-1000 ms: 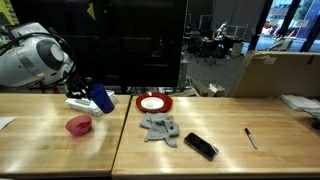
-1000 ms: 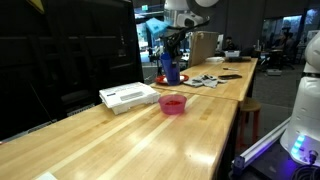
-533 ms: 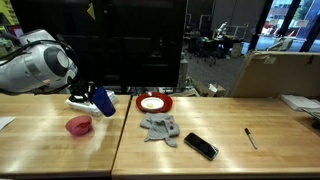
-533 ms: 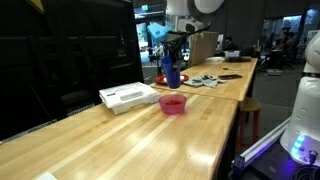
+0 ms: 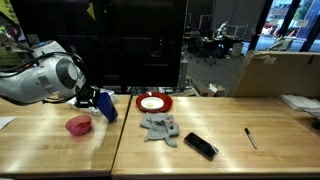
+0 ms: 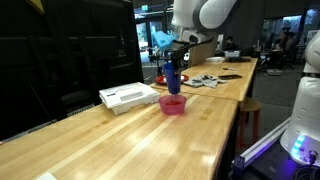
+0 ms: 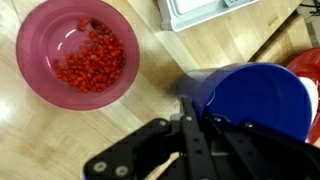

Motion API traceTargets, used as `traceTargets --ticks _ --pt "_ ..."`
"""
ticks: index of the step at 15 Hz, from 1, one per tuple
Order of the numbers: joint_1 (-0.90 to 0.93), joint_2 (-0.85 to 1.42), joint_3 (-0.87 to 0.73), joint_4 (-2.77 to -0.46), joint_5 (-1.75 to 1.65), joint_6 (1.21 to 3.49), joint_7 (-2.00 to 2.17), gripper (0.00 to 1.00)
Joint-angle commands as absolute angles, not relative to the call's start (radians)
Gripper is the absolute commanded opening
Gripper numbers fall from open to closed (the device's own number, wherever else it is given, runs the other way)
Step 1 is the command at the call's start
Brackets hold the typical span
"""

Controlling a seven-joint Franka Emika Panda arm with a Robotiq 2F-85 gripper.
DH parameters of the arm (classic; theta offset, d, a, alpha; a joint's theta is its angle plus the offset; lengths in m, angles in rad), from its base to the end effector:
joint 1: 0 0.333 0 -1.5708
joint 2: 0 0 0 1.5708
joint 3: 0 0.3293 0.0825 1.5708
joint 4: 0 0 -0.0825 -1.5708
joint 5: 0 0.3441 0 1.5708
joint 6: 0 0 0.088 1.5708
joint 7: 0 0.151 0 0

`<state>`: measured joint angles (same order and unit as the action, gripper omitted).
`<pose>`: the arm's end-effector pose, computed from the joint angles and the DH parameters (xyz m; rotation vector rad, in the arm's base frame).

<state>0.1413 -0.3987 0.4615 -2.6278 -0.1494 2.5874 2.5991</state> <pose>0.3385 0.2298 0.3964 -1.6482 2.2686 -0.3778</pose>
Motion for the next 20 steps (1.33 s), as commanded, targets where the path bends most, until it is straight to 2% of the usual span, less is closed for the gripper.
traceTargets --ticks 1,12,13,15,20 --pt "0.159 -0.410 0.439 -2.668 -0.127 2.641 2.586 0.02" --pt "0.190 -0.394 0.425 -2.665 -0.050 2.609 2.526 0.02" --pt "0.196 -0.391 0.421 -2.663 -0.039 2.600 2.513 0.32" --pt "0.208 -0.389 0.412 -2.659 -0.017 2.583 2.490 0.36" --pt "0.231 -0.382 0.396 -2.650 0.038 2.546 2.439 0.69"
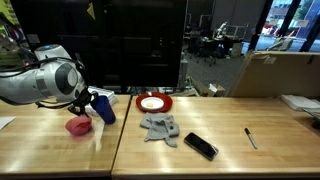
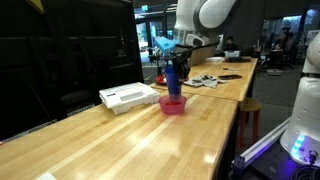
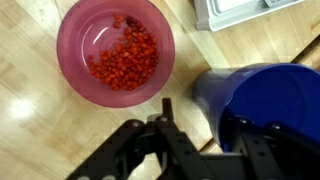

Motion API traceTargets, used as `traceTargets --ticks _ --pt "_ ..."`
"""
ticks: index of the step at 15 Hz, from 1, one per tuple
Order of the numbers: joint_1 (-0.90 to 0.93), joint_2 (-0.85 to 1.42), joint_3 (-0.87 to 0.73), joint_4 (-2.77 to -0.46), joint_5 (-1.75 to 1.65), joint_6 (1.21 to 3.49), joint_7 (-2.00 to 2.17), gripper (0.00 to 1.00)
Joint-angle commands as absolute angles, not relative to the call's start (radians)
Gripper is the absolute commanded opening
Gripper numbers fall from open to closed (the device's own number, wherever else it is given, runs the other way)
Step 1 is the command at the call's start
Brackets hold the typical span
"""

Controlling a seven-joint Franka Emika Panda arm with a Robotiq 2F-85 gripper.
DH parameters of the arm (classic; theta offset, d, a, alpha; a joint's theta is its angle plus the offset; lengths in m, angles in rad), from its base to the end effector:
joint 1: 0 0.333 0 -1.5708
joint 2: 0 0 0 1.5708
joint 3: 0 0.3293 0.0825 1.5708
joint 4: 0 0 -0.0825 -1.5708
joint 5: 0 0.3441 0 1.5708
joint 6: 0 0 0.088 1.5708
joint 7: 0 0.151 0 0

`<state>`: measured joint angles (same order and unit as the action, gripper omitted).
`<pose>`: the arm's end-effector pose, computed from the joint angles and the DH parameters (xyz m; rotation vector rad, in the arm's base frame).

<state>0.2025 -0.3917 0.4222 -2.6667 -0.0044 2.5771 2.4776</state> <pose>0.3244 0.2286 0.3780 -1.7179 2.2957 -0.2429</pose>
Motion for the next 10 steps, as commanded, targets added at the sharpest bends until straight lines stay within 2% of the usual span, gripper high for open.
traceTargets --ticks 1,4,10 --pt "0.231 -0.380 0.395 -2.648 0.045 2.542 2.432 0.77" --pt "0.233 -0.374 0.392 -2.641 0.061 2.528 2.417 0.98" --pt "0.224 -0.374 0.399 -2.624 0.046 2.491 2.410 1.00"
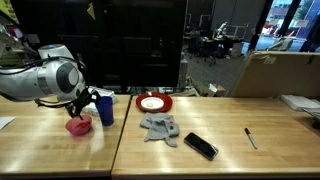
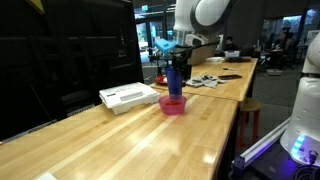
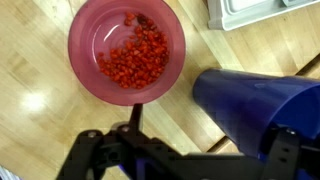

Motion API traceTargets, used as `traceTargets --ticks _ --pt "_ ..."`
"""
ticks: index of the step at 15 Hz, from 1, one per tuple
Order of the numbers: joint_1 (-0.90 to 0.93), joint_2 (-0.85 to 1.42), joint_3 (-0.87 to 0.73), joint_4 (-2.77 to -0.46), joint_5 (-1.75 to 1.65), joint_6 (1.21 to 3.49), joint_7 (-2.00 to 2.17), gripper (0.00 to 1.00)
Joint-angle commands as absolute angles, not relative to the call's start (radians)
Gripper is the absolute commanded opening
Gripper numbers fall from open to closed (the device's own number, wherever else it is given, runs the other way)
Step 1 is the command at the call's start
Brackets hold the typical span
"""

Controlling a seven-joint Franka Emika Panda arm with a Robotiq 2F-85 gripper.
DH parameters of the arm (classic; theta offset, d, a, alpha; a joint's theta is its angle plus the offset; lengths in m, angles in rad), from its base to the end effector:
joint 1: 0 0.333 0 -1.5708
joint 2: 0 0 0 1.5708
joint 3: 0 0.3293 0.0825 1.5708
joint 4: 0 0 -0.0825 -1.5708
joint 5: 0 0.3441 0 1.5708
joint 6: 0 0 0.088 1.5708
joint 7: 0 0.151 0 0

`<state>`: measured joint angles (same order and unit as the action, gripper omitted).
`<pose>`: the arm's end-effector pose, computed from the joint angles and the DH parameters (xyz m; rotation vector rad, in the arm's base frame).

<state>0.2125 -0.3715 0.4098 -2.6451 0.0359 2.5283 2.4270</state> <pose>0.3252 0.2291 0.3746 -1.7654 2.3193 -0.1961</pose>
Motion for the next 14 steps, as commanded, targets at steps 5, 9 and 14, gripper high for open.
traceTargets --ticks 5,9,14 --pt "0.211 -0.427 0.429 -2.568 -0.039 2.393 2.421 1.00" --pt "0.207 -0.475 0.457 -2.493 -0.153 2.278 2.416 1.00" --pt "0.214 -0.490 0.467 -2.443 -0.184 2.213 2.405 1.00"
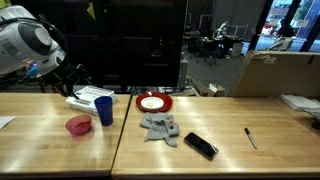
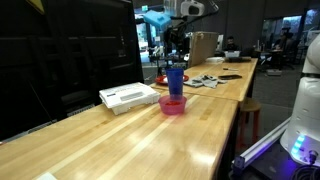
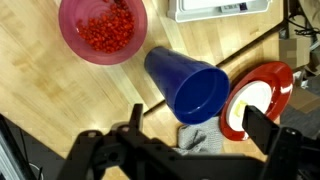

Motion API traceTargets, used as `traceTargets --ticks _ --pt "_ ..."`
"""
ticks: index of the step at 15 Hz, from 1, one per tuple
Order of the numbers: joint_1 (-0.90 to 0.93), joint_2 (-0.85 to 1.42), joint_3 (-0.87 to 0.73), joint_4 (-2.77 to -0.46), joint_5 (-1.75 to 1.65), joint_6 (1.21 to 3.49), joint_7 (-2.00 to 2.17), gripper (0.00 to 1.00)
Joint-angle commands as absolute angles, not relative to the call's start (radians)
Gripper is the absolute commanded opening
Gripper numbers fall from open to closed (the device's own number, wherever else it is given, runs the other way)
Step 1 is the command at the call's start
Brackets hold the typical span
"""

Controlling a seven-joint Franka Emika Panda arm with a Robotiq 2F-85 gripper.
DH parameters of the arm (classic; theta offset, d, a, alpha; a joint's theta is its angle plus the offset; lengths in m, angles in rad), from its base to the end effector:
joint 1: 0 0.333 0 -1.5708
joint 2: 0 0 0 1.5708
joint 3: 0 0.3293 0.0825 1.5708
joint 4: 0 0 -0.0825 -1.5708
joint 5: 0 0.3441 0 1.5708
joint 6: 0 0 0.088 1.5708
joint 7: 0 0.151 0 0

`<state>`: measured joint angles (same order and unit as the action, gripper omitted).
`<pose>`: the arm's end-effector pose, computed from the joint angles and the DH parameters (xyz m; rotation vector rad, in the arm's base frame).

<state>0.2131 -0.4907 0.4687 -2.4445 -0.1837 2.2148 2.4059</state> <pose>0.3113 0.2496 0.4695 -1.9663 2.1370 -0.5624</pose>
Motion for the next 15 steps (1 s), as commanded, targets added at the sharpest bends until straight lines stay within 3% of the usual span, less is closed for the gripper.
traceTargets --ticks 1,15 --pt "0.215 -0.501 0.471 -2.435 -0.186 2.199 2.402 1.00" --pt "0.228 -0.471 0.523 -2.414 -0.177 2.170 2.454 1.00"
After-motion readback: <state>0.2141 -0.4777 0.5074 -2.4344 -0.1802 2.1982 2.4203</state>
